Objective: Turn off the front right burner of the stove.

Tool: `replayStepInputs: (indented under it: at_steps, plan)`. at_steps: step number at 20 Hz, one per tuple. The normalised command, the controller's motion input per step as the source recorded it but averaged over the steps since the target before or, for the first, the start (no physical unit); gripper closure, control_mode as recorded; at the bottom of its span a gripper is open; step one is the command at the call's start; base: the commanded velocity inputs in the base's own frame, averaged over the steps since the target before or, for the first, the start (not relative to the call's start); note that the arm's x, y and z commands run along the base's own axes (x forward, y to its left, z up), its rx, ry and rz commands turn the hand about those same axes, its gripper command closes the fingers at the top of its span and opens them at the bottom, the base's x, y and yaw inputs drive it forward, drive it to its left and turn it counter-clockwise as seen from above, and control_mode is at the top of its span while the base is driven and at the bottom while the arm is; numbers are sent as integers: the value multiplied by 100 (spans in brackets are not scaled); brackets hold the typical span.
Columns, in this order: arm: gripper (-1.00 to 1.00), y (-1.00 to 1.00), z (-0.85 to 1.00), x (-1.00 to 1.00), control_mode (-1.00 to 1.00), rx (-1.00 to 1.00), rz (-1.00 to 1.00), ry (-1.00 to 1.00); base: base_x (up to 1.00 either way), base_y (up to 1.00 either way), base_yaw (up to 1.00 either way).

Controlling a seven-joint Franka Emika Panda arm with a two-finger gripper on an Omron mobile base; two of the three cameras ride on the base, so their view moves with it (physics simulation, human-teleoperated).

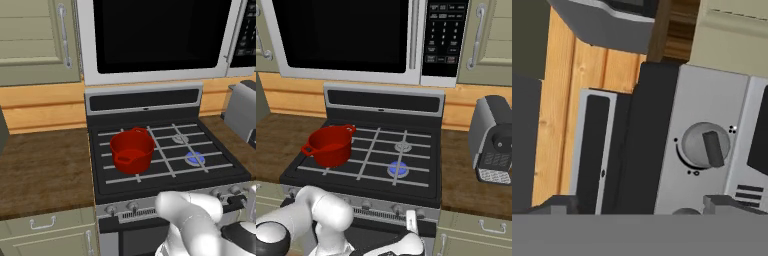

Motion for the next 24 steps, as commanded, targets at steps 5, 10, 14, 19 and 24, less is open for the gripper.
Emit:
replayStepInputs:
  at_steps: [5,10,14,19,24]
  plan:
    - [-100,-22,-35,1,-100,-1,2,-10,0,0,0]
    - [-100,0,-14,15,-100,-1,0,0,0,0,0]
    - [-100,0,-11,24,-100,0,0,-1,0,0,0]
    - [-100,0,-4,40,-100,0,-3,0,0,0,0]
    - [-100,0,-13,30,-100,0,-1,0,0,0,0]
